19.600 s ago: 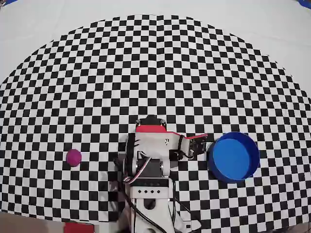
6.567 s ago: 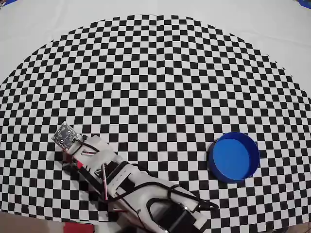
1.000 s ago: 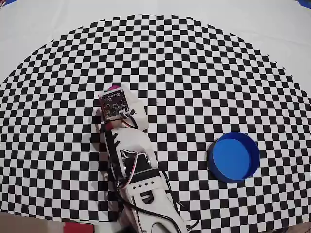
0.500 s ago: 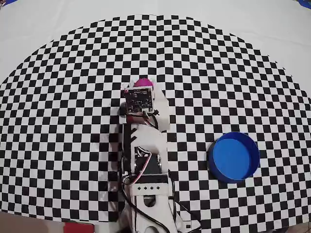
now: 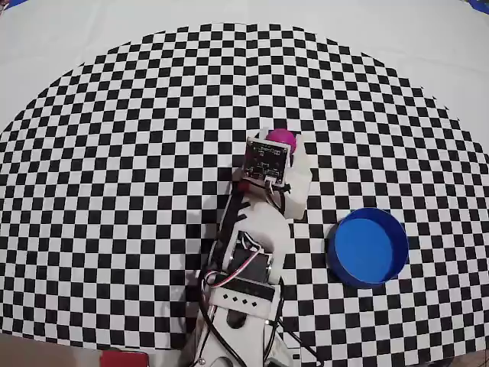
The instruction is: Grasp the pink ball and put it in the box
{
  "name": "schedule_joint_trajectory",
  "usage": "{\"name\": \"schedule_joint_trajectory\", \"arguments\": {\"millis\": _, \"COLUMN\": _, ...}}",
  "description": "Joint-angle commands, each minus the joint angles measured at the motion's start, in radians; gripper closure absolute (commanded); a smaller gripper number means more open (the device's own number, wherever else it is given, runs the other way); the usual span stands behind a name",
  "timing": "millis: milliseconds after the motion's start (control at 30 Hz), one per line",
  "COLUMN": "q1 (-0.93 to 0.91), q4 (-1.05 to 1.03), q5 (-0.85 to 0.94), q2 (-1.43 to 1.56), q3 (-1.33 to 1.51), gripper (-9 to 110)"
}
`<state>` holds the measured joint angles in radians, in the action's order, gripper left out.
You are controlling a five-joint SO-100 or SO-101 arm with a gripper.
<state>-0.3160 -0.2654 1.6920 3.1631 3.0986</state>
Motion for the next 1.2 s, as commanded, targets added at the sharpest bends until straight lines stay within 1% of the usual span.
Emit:
{"name": "schedule_joint_trajectory", "arguments": {"millis": 0, "q1": -0.066, "q4": -0.005, "q5": -0.009, "q2": 0.049, "q3": -0.006, "gripper": 101}}
{"name": "schedule_joint_trajectory", "arguments": {"millis": 600, "q1": -0.314, "q4": -0.020, "q5": -0.014, "q2": 0.092, "q3": 0.011, "gripper": 101}}
{"name": "schedule_joint_trajectory", "arguments": {"millis": 933, "q1": -0.512, "q4": -0.031, "q5": -0.041, "q2": 0.083, "q3": 0.014, "gripper": 101}}
{"name": "schedule_joint_trajectory", "arguments": {"millis": 1167, "q1": -0.594, "q4": -0.034, "q5": -0.052, "q2": 0.069, "q3": 0.014, "gripper": 101}}
